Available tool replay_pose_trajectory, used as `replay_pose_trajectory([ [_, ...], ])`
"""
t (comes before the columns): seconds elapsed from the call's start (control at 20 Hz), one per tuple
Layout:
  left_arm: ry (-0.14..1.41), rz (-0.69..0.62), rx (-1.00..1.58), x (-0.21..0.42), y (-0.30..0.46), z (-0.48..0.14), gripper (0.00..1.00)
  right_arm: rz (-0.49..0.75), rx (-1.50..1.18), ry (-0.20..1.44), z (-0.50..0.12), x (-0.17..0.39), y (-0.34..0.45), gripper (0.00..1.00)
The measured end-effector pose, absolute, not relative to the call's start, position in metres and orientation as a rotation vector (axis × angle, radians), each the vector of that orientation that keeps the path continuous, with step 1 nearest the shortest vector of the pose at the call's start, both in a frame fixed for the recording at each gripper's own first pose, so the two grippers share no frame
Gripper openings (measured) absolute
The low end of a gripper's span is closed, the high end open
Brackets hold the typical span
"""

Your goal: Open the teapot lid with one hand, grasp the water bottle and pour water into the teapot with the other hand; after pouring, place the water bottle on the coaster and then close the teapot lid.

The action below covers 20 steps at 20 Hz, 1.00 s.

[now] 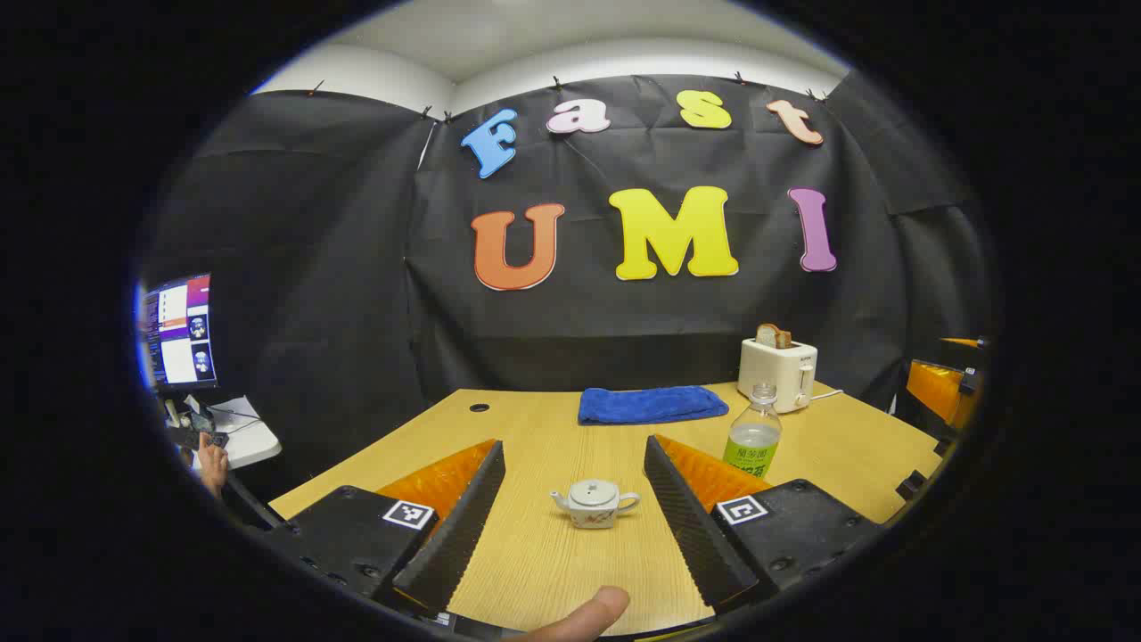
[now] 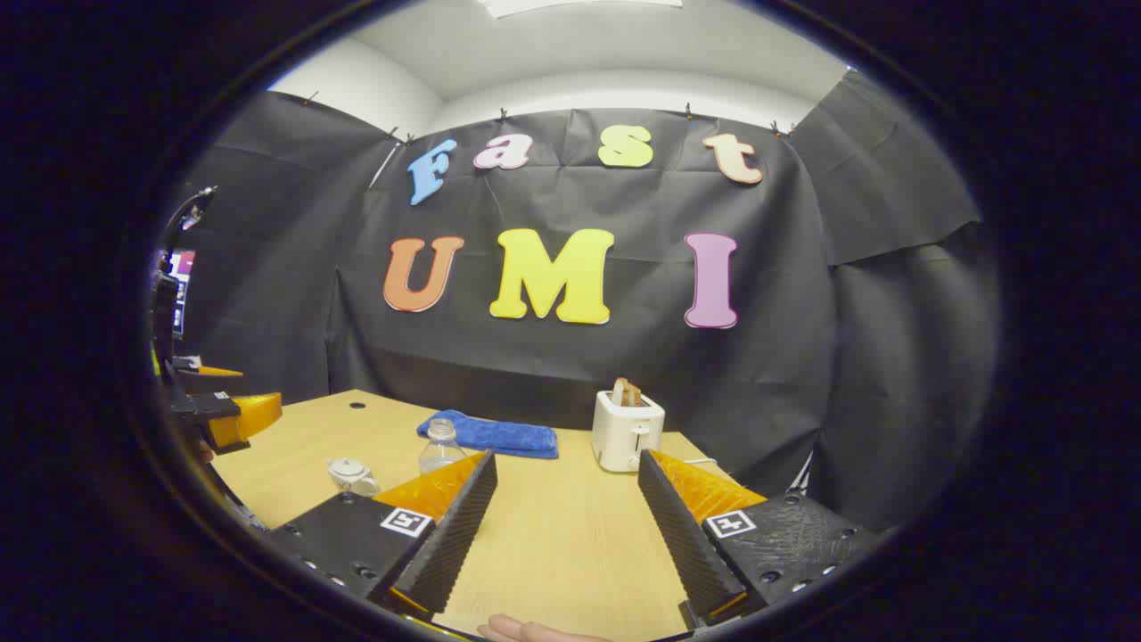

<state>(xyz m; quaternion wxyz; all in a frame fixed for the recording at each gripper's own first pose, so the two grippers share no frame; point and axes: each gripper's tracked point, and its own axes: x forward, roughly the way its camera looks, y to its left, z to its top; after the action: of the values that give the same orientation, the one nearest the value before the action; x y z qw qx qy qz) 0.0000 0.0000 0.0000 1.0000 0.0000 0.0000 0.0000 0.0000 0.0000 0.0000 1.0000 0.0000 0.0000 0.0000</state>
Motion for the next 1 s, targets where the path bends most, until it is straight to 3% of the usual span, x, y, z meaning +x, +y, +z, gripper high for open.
replay_pose_trajectory([
  [1.0, 0.008, -0.008, -0.011, 0.013, 0.002, -0.008, 0.99, 0.009, -0.024, 0.032, -0.016, 0.012, 0.007, 0.96],
])
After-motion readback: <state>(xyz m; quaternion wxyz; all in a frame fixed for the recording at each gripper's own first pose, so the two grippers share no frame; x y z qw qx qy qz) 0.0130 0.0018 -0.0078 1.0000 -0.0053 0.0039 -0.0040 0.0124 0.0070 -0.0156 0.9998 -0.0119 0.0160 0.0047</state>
